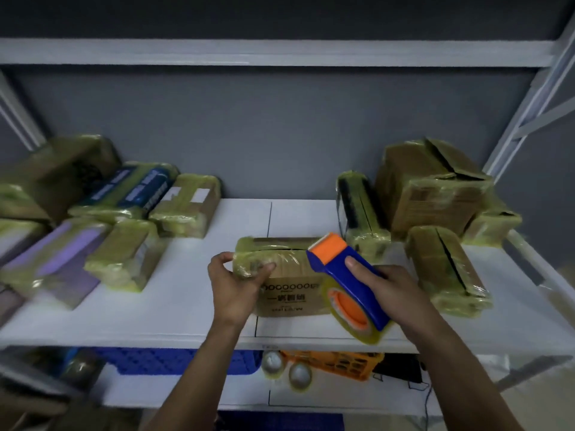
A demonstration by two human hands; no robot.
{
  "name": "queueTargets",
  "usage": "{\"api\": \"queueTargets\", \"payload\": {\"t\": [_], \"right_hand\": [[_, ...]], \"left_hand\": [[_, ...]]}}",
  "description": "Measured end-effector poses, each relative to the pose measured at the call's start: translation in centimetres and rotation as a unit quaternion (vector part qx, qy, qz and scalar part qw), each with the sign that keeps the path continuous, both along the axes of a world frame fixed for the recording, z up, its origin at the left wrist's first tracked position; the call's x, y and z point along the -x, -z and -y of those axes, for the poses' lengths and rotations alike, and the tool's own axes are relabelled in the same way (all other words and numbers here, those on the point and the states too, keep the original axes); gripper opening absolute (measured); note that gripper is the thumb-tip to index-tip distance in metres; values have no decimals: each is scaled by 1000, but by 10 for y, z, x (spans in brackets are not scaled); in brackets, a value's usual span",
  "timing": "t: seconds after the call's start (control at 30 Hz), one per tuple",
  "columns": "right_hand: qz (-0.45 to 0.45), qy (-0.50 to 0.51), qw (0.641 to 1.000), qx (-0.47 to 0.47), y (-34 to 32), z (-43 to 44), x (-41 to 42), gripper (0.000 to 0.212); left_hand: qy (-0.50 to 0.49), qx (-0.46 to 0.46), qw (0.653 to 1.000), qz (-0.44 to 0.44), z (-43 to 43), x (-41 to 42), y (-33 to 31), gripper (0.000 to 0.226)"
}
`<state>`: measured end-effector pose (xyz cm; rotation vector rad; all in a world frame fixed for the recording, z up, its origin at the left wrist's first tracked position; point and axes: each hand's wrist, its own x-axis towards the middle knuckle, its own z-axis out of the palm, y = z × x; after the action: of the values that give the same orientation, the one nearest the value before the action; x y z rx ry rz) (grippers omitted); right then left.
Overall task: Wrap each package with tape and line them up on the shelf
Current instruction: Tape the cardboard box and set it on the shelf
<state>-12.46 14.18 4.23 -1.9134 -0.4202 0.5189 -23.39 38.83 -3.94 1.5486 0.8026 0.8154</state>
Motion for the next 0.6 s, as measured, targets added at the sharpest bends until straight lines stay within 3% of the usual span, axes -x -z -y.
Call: {"api": "queueTargets", "payload": {"t": [0.2,0.27,0.33,0.37,0.47,0.6], "right_hand": [[31,-29,998,-51,-22,-46,-10,73],[42,-28,997,-52,-29,-62,-18,70],[70,-35,996,-35,-34,-78,-26,68],[88,-40,995,-24,-36,-86,-29,70],[146,-51,988,10,-40,-107,-35,67],[178,-100,978,50,-45,-133,-44,65]], "left_hand": [[-36,-2,999,15,-14,9,-3,61],[-38,-9,999,6,-21,16,-5,72],[-40,-59,995,-66,-27,22,-6,100],[-46,-110,986,-116,-29,24,-6,104],[-17,-271,942,-195,-35,22,-6,71],[30,-305,922,-239,-45,17,-6,55]]}}
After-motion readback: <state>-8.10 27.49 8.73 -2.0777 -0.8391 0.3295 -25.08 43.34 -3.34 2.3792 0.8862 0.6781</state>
